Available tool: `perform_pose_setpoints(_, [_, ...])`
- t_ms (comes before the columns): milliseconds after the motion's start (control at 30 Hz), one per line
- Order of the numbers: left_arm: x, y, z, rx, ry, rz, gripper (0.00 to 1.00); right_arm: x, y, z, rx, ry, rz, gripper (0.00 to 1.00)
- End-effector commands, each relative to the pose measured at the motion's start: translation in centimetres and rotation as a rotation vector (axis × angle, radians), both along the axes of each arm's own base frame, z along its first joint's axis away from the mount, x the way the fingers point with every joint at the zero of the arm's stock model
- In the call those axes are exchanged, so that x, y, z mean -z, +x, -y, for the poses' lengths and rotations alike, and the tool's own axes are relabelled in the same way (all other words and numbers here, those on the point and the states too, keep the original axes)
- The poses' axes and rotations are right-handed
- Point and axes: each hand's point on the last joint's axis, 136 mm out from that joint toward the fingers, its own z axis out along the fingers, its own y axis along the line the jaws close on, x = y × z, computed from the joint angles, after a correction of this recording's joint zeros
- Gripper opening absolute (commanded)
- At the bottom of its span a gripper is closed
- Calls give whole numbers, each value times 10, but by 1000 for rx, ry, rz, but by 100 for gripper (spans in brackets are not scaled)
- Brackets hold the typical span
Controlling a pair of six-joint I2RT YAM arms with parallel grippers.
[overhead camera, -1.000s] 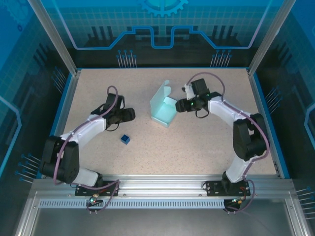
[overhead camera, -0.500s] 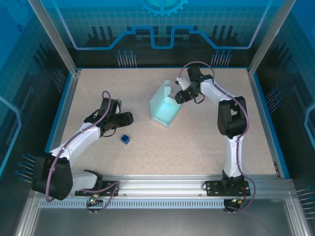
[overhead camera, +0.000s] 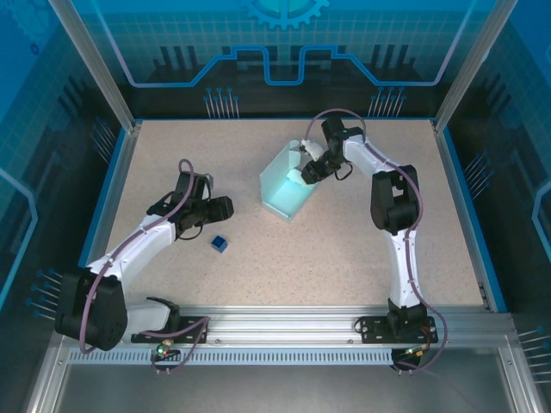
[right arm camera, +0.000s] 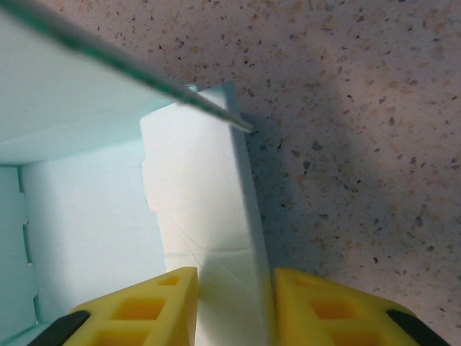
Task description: Fold the paper box
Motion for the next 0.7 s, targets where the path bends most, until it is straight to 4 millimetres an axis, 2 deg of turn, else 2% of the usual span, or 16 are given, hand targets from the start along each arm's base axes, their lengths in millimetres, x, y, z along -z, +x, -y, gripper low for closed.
perform_pose_setpoints(0, [-3, -6, 5, 25, -17, 2, 65, 6, -12, -8, -36, 14, -57, 30])
perform_pose_setpoints(367, [-5, -6, 8, 39, -35, 6, 65, 23, -19, -4, 13, -134, -34, 20])
perform_pose_setpoints(433, [-6, -6, 9, 42, -40, 9, 65, 18, -19, -3, 25, -175, 1, 18])
perform_pose_setpoints(667, [-9, -7, 12, 52, -52, 17, 65, 23, -19, 12, 71, -338, 102, 12])
